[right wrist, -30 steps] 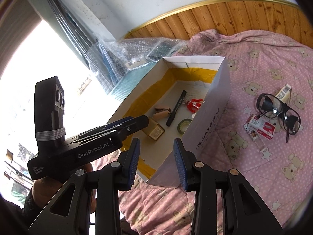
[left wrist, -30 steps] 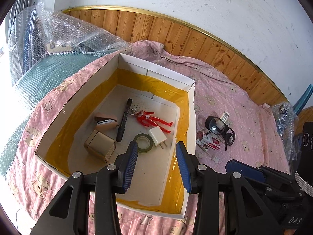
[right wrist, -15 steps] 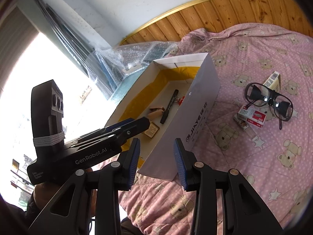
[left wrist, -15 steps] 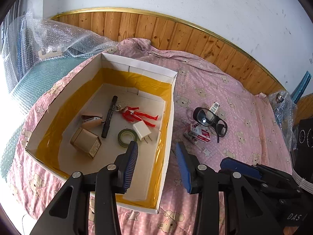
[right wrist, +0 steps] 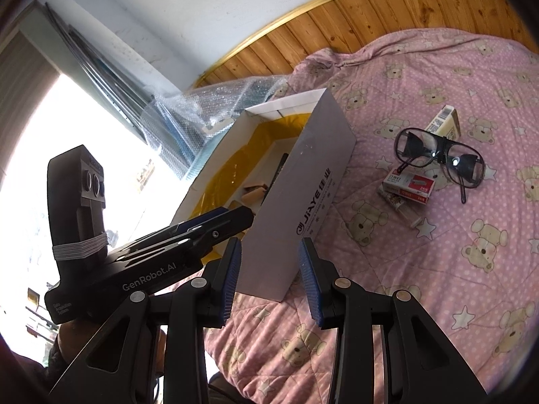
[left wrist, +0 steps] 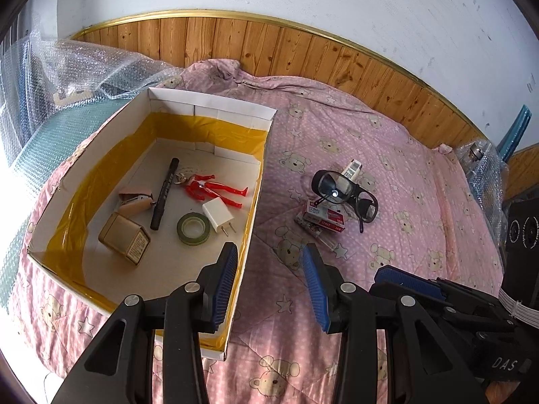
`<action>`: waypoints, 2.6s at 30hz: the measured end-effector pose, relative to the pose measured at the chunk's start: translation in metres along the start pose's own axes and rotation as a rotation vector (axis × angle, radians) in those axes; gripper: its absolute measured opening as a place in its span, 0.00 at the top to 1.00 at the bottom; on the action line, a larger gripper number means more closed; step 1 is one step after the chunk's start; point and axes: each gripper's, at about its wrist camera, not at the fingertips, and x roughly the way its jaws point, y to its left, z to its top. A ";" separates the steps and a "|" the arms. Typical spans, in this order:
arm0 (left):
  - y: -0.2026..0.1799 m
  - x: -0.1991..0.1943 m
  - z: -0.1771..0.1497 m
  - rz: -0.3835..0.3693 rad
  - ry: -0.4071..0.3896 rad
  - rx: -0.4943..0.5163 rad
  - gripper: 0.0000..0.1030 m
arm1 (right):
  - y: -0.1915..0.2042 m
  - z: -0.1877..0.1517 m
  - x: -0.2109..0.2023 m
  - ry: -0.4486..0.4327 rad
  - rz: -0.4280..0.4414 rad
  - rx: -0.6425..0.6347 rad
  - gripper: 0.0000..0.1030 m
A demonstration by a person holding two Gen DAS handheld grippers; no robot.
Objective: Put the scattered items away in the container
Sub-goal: 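Move both tools back toward the glasses, staples box and small bottle, then grasp the small bottle with the left tool while the right tool grasps the black glasses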
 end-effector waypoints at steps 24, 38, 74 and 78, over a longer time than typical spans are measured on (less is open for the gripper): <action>-0.042 0.031 -0.001 -0.030 0.068 0.063 0.59 | -0.059 -0.002 -0.012 -0.022 -0.032 0.124 0.62; -0.055 0.067 0.011 -0.065 0.124 0.078 0.59 | -0.094 0.003 -0.002 -0.006 -0.065 0.189 0.62; -0.044 0.182 0.047 -0.140 0.299 -0.064 0.47 | -0.155 0.018 0.101 0.154 0.048 0.154 0.62; -0.040 0.189 0.045 -0.136 0.311 -0.075 0.47 | -0.162 0.023 0.080 0.142 -0.009 0.110 0.59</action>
